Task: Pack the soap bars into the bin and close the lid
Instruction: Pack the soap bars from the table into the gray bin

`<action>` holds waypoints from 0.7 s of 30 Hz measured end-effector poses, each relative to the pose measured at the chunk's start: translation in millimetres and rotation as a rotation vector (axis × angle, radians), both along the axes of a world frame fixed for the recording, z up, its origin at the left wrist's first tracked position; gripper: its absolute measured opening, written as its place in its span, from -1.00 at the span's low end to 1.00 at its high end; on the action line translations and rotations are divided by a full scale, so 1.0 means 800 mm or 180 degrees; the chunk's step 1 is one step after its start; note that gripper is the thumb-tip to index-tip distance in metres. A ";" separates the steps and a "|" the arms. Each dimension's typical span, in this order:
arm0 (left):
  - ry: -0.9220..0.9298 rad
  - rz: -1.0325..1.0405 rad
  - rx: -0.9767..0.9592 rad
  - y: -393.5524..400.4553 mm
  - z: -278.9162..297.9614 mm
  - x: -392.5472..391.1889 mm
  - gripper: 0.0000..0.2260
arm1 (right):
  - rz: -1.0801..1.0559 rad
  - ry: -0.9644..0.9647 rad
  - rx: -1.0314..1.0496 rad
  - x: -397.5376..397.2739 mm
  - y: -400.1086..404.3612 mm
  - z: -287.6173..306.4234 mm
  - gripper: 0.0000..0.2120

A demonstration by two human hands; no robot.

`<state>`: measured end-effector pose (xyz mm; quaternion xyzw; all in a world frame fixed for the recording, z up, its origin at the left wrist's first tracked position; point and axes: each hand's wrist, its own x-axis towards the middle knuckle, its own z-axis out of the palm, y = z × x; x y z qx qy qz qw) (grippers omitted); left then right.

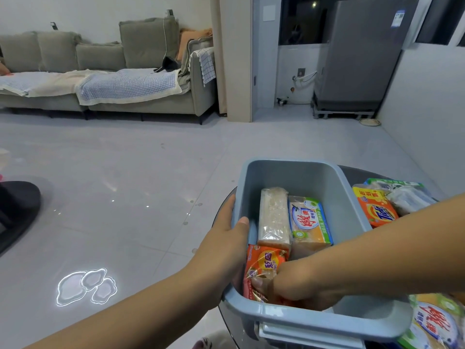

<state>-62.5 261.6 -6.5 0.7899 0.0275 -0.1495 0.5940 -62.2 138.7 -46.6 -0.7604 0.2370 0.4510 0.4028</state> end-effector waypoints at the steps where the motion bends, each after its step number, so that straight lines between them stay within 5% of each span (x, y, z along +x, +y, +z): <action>1: -0.0059 -0.0024 0.0056 0.000 -0.001 0.000 -0.58 | 0.0145 0.0093 0.0037 0.002 -0.002 0.000 -0.55; 6: -0.0254 -0.0157 0.0250 0.003 -0.001 -0.001 -0.59 | 0.0447 0.0587 0.0336 0.014 -0.013 0.011 -0.41; 10: -0.0254 -0.0144 0.0211 0.004 -0.004 0.000 -0.60 | -0.0188 -0.0323 -0.0116 0.026 -0.027 0.019 -0.35; 14: -0.0275 -0.0153 0.0229 0.003 -0.006 0.001 -0.60 | -0.0367 -0.0880 -0.0605 0.029 -0.040 0.021 -0.46; 21: -0.0182 -0.0175 0.0145 0.001 -0.010 0.002 -0.60 | -0.0584 -0.1055 -0.0531 0.041 -0.031 0.023 -0.68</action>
